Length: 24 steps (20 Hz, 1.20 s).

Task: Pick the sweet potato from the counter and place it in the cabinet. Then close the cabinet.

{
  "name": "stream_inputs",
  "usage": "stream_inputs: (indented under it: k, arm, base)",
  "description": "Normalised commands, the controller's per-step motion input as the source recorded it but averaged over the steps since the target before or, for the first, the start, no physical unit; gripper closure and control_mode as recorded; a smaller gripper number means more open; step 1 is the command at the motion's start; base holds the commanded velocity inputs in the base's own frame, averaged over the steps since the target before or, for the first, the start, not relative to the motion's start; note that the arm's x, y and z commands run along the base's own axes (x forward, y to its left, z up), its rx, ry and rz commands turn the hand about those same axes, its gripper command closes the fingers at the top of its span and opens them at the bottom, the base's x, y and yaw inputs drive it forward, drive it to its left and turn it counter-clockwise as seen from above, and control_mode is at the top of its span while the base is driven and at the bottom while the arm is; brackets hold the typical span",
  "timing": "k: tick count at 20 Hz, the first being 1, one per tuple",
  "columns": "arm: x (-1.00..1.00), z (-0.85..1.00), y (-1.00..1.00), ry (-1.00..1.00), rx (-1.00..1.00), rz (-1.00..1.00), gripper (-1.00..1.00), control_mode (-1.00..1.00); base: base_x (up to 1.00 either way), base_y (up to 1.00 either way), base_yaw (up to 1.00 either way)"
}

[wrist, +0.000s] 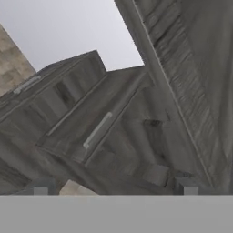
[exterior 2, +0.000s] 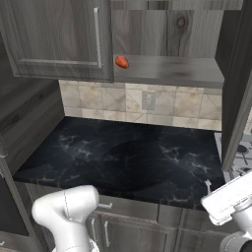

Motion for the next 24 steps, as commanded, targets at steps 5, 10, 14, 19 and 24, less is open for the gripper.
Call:
stream_inputs:
  k: [5,10,14,19,24]
  arm:
    - [0.07,0.01,-0.19,0.20,0.27,0.07,-1.00,-1.00]
    - [0.09,0.00,-0.21,0.30,0.35,0.05,-1.00,-1.00]
    - [0.16,0.00,-0.08,0.38,0.33,0.03,-1.00,-1.00]
    - [0.17,0.02,-0.03,0.45,0.31,0.04,-1.00,-1.00]
    - [0.24,0.02,0.00,0.36,0.24,0.01,-1.00,-1.00]
  base:
    - [0.00,0.00,0.00]
    - [0.00,0.00,0.00]
    - [0.00,0.00,0.00]
    - [0.00,0.00,0.00]
    - [0.00,0.00,0.00]
